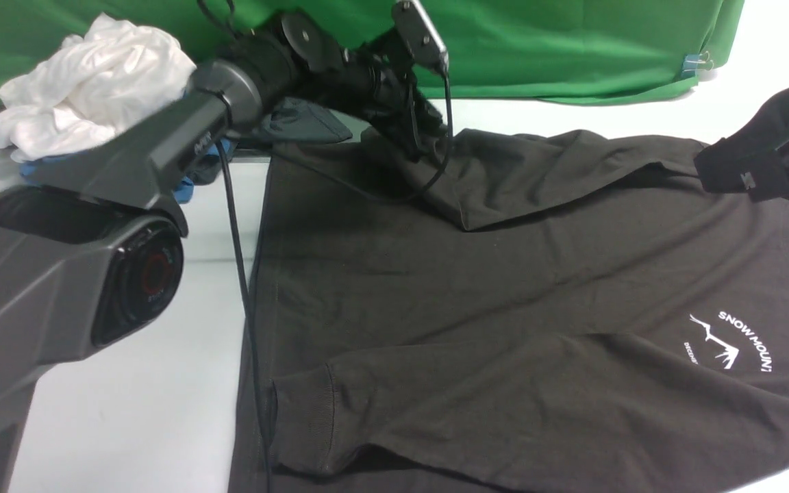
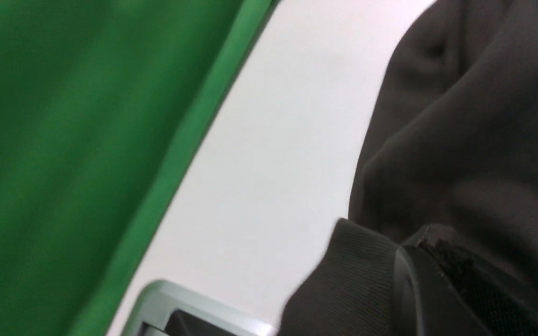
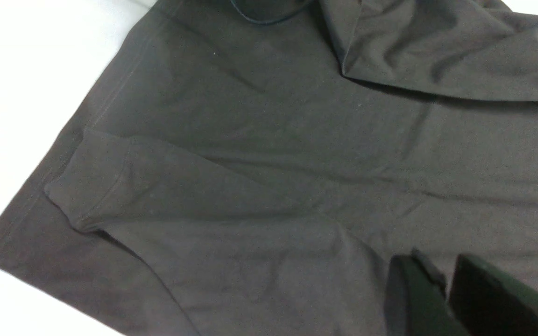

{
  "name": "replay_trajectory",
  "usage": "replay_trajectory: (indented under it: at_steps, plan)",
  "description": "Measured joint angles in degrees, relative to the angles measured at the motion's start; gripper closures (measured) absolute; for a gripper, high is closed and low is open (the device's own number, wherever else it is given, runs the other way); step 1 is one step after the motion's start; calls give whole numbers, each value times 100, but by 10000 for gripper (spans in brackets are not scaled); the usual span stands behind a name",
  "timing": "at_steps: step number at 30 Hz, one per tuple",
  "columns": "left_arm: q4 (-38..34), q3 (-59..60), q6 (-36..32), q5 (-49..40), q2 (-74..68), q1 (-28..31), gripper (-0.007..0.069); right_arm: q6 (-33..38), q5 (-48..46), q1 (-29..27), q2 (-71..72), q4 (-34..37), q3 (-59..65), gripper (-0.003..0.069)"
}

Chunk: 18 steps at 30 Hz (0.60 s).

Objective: Fold a long-sleeved shirt on a white desktop.
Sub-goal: 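Fold the left side of the dark shirt inward over its body with the left gripper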

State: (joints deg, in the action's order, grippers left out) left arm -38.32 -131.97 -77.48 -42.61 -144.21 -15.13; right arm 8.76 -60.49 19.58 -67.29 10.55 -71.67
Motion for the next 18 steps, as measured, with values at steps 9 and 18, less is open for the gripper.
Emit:
replay_trajectory:
  at_steps: [9,18]
  plan:
    - [1032,-17,757,-564,135,16,604,115,-110,0,2,0,0,513]
    - [1630,-17,1876,-1810,144,153,599,296,-121,0,7,0,0,513]
